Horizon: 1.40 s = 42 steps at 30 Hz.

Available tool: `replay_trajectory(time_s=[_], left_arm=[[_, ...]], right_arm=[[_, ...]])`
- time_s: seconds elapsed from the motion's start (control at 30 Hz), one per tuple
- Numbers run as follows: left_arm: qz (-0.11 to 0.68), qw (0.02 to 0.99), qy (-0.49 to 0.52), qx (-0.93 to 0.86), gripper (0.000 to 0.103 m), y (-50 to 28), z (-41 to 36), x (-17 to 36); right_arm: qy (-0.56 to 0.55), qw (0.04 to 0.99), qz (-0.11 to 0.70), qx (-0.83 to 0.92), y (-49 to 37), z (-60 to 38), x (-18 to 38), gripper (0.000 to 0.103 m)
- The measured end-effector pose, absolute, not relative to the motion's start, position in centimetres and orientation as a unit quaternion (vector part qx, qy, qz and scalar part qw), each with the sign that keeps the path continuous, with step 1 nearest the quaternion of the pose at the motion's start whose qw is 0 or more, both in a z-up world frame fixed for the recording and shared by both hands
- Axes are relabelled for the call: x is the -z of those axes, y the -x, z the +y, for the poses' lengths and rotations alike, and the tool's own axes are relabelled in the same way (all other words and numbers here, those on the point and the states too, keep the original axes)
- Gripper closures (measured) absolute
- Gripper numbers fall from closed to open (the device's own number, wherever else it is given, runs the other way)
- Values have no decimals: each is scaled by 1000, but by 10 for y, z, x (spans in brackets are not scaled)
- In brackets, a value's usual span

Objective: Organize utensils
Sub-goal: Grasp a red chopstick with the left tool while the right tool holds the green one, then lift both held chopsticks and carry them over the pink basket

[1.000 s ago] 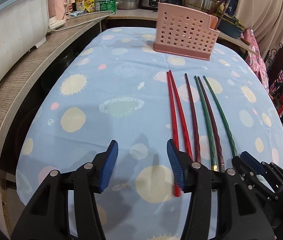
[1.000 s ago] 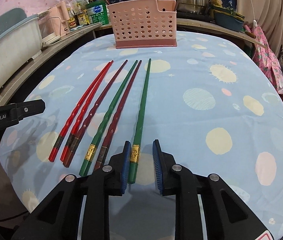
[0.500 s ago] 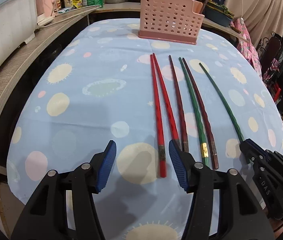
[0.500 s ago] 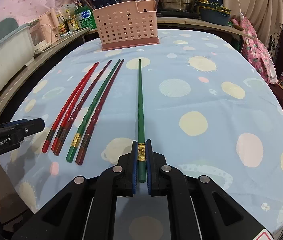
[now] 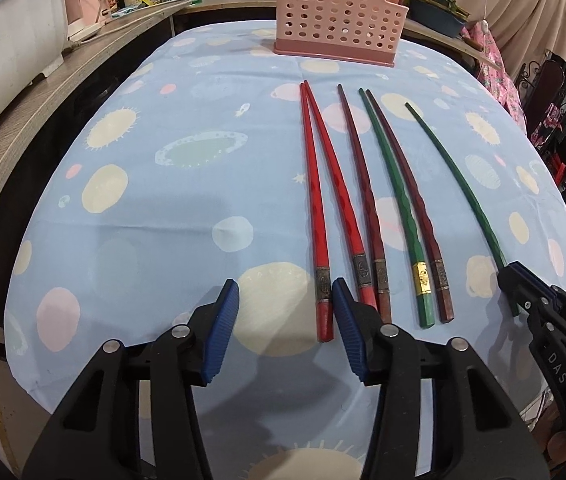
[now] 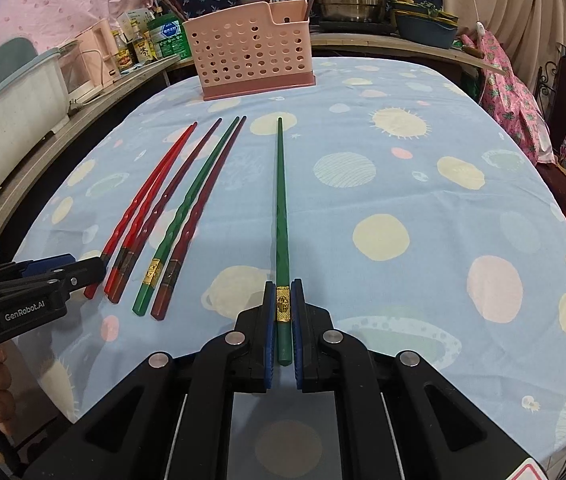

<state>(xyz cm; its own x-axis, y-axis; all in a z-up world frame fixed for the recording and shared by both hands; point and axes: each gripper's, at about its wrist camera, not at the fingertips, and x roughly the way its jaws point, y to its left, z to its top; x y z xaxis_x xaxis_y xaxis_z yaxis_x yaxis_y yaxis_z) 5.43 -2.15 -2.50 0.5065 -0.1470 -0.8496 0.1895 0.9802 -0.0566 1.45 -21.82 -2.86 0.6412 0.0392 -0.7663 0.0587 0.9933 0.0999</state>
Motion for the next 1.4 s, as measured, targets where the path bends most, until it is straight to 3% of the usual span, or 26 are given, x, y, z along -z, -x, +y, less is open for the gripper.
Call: replay_trajectory(time_s=[0.17,0.37,0.67,1.4], left_arm=[[485,869,-18,94,67,-57,-20,25],[487,868,-17,96,95,-61,-19,24],[481,871,-1,99,95,-64,-9,6],[388,914,44,106,96,-91,8,-107]], right_arm=[[-58,904,424,5,-13,-218,29,96],[-59,904,424,5,-13,-218,29,96],[-73,907,415,6,-12,-226,14,96],[-117,950,288,17,-38,-267,-103,96]])
